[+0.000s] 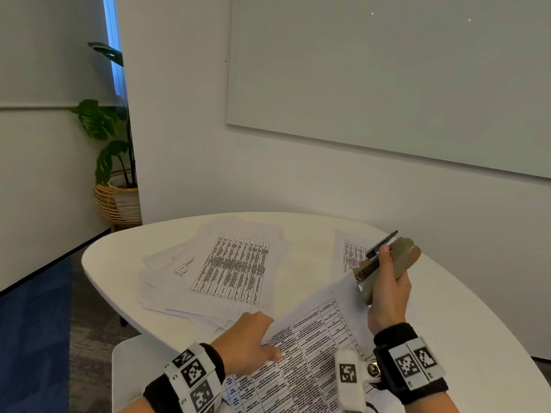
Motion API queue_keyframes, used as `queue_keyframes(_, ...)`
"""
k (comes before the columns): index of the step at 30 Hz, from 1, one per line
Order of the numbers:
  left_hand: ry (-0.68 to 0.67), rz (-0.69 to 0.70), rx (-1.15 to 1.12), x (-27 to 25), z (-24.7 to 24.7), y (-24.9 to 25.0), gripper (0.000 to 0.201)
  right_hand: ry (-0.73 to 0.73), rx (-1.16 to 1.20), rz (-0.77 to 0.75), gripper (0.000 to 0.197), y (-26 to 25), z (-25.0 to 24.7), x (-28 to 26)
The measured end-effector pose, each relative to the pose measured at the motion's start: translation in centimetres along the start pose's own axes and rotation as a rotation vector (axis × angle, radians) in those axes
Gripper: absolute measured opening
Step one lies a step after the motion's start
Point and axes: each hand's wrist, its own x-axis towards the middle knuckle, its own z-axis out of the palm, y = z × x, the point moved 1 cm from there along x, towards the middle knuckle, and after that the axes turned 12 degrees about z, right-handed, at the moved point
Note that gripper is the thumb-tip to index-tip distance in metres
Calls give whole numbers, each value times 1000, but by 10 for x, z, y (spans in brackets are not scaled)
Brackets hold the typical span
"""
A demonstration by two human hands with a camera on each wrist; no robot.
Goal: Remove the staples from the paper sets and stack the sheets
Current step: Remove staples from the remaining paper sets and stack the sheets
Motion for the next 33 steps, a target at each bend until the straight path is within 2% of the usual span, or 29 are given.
queue_keyframes(10,-19,5,5,2,-1,7,23,-49,69,-4,23,-8,13,-14)
queue_keyframes(13,-35,19,-4,2,-2,9,14,-16,54,-17,26,-8,14,-13)
queue_keyframes(17,-49,47,-21,0,-1,11,20,56,58,-53,31,-4,12,-9)
queue_keyframes(21,-52,41,-33,-1,0,9,10,78,36,-26,32,3,12,-4)
queue_keyframes(24,-46,11,5,0,-2,3,23,31,10,58,26,6,11,2)
queue_keyframes(26,0,-5,-4,-3,-12,1,20,31,-63,60,17,8,9,8)
queue_keyframes(29,151,-36,-107,-9,-39,-5,10,103,-279,74,35,20,-3,27)
queue_keyframes(31,260,-44,-91,-17,-63,-10,3,132,-480,193,38,32,-12,40)
queue_keyframes(33,343,-52,-49,-24,-84,-14,5,82,-708,296,26,49,-20,50)
